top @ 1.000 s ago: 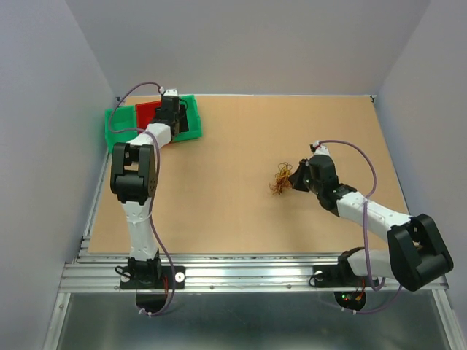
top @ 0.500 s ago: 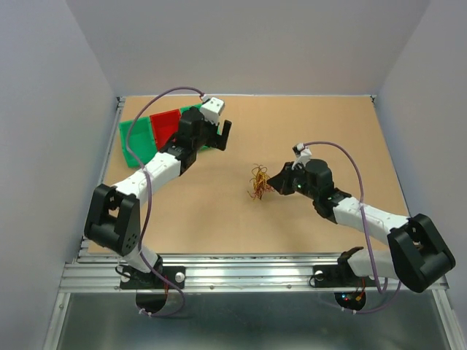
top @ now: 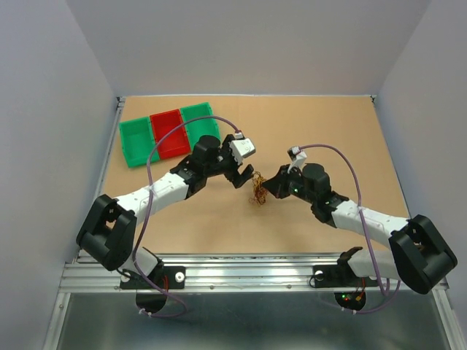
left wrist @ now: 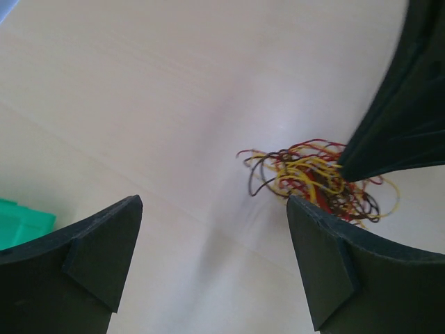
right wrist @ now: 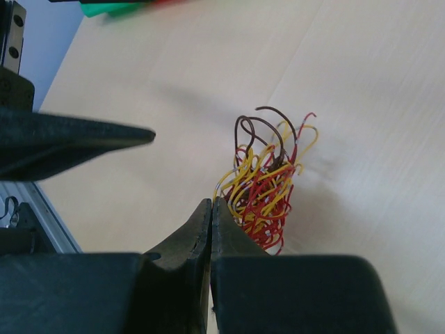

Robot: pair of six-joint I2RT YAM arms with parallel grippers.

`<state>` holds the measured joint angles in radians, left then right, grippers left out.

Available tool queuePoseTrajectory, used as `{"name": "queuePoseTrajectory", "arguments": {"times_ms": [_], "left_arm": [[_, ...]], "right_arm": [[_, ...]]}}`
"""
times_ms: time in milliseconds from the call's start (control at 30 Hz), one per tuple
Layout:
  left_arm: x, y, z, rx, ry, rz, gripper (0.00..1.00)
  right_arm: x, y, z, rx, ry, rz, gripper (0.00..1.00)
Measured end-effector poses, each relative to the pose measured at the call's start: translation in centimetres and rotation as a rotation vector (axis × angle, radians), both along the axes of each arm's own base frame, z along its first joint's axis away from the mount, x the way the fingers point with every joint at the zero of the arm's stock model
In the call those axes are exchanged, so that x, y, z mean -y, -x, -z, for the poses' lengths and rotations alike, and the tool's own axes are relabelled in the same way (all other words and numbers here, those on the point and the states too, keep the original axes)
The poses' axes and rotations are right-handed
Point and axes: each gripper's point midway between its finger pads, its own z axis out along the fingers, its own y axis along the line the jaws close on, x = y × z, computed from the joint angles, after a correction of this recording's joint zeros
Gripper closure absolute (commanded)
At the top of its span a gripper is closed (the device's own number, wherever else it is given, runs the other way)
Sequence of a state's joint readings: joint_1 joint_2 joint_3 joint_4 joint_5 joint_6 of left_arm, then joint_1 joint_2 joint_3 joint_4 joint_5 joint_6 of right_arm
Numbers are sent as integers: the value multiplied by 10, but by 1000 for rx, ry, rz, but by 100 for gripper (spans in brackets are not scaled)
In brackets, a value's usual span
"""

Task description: Untangle the cables

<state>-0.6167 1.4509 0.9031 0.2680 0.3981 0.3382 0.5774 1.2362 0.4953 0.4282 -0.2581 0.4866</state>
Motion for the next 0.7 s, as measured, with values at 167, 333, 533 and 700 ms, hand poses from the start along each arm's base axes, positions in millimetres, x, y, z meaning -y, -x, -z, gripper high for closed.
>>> {"name": "queuePoseTrajectory", "arguments": {"times_ms": [167,333,533,700], "left_arm": [[15,17,-1,20,-3,105,4],[14,15,5,21,-24,105,4],[14,11,46,-50,-94,93,4],[16,7,62,-88,-126,91,52]], "right_arm": [[-4,3,0,1,2,-9,99],[-6,5,1,3,6,-11,99],[-8,6,1,5,10,-9,99],[-9,7,1,6,12,-10,99]]}}
